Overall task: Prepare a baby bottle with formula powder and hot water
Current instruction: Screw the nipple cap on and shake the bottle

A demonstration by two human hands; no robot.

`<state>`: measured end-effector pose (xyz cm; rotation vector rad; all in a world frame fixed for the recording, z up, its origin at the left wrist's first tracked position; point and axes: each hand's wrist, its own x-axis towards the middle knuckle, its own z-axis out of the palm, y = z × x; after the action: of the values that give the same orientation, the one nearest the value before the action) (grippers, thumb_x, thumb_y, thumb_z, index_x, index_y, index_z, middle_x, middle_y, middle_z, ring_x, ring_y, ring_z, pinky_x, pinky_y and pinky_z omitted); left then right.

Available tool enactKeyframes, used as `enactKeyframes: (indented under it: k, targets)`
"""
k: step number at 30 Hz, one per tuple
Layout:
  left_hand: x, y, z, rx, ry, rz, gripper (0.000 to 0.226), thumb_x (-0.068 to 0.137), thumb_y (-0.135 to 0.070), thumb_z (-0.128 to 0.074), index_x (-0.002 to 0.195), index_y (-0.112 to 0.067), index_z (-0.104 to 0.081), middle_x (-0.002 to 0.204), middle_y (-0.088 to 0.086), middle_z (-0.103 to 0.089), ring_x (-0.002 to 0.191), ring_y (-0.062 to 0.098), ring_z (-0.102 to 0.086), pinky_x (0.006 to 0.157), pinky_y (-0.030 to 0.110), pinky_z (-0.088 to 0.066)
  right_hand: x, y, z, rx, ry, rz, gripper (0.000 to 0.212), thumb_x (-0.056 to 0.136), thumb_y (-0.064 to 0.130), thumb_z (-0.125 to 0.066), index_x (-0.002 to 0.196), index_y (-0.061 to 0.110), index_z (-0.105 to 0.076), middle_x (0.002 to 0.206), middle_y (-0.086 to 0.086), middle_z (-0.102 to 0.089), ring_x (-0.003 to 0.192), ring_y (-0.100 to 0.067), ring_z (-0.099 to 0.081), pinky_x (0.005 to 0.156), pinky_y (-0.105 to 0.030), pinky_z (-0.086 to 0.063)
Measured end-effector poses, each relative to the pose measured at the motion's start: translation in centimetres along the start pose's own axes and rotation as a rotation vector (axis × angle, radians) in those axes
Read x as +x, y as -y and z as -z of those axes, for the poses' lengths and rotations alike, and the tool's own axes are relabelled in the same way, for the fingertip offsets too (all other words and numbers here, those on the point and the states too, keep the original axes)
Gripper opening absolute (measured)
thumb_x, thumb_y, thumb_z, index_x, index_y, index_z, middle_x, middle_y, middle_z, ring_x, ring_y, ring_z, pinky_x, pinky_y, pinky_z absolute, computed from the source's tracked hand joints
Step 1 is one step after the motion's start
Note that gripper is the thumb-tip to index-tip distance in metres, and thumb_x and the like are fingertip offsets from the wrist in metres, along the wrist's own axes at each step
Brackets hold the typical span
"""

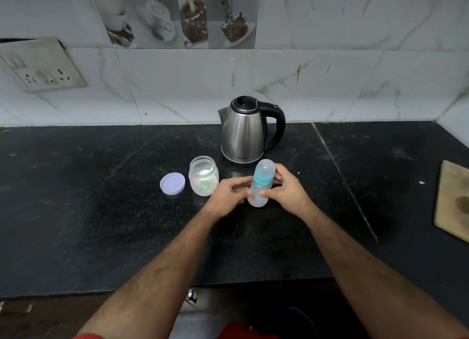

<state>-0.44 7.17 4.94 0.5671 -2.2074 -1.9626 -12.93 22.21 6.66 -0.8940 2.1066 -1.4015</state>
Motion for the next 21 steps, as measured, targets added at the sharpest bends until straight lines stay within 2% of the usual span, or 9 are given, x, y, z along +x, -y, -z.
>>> enactKeyframes:
  k: [3,5,9,12,14,16,18,21]
  targets:
    - [2.5,-0.4,-0.1,0.062,-0.029,0.003,0.042,0.097,-0.008,-0.061,0.137,-0.02,-0.059,0.128,-0.006,-0.069,0.11,0.008,-0.065,0.085,0.029,-0.053,2.4,-0.4,0.8,-0.057,-0.007,0.017,0.066,0.072,-0.003,-0.081,0.124,0.026,-0.054,0.115,0.007,-0.065,0.108,-0.01,-0.062,0.096,-0.04,-0.054]
    - [3.9,-0.7,-0.1,0.1,-0.046,0.013,0.044,0.097,-0.009,-0.061,0.138,-0.023,-0.059,0.127,-0.007,-0.069,0.112,0.01,-0.065,0.083,0.029,-0.053,4.0,-0.7,1.2,-0.108,-0.005,0.034,0.067,0.073,-0.002,-0.081,0.128,0.024,-0.053,0.115,0.009,-0.062,0.106,-0.01,-0.06,0.095,-0.037,-0.054]
    - [6.1,-1.0,-0.5,0.157,-0.09,0.033,0.047,0.095,-0.005,-0.061,0.138,-0.024,-0.059,0.126,-0.006,-0.069,0.099,0.006,-0.065,0.081,0.034,-0.054,6.8,-1.6,1.7,-0.16,0.014,0.041,0.069,0.074,-0.003,-0.08,0.132,0.021,-0.052,0.117,0.008,-0.06,0.11,-0.012,-0.059,0.096,-0.035,-0.053]
    - [7.2,-0.8,-0.7,0.202,-0.107,0.037,0.049,0.094,-0.004,-0.062,0.139,-0.024,-0.059,0.124,-0.006,-0.07,0.082,-0.004,-0.061,0.072,0.023,-0.052,8.4,-2.4,1.9,-0.175,0.016,0.039,0.07,0.072,-0.005,-0.079,0.132,0.021,-0.053,0.114,0.005,-0.062,0.109,-0.015,-0.061,0.094,-0.035,-0.054]
    - [7.9,-0.5,-0.8,0.214,-0.11,0.05,0.05,0.093,-0.003,-0.062,0.139,-0.023,-0.058,0.125,-0.005,-0.069,0.081,-0.005,-0.06,0.07,0.016,-0.049,9.1,-2.9,1.9,-0.188,0.026,0.035,0.07,0.072,-0.004,-0.079,0.131,0.023,-0.053,0.11,0.008,-0.062,0.108,-0.014,-0.062,0.09,-0.03,-0.054]
    - [8.5,-0.2,-0.9,0.228,-0.116,0.054,0.052,0.092,-0.002,-0.062,0.139,-0.023,-0.058,0.126,-0.005,-0.069,0.083,-0.007,-0.06,0.077,0.014,-0.05,9.7,-3.3,1.9,-0.207,0.039,0.034,0.07,0.072,-0.003,-0.079,0.132,0.024,-0.053,0.11,0.011,-0.061,0.108,-0.013,-0.061,0.09,-0.028,-0.053]
    - [8.9,0.0,-1.0,0.241,-0.12,0.059,0.053,0.091,-0.001,-0.063,0.139,-0.025,-0.058,0.125,-0.006,-0.069,0.088,-0.007,-0.06,0.09,0.022,-0.051,10.2,-3.6,1.9,-0.225,0.043,0.036,0.071,0.073,-0.004,-0.078,0.133,0.023,-0.052,0.114,0.009,-0.061,0.11,-0.013,-0.06,0.094,-0.034,-0.053]
    - [9.3,0.2,-1.1,0.252,-0.107,0.072,0.055,0.09,-0.002,-0.063,0.139,-0.026,-0.058,0.127,-0.006,-0.069,0.096,-0.001,-0.06,0.098,0.03,-0.049,10.7,-3.9,1.9,-0.24,0.044,0.03,0.072,0.073,-0.005,-0.077,0.135,0.021,-0.051,0.119,0.005,-0.062,0.113,-0.017,-0.06,0.097,-0.041,-0.053]
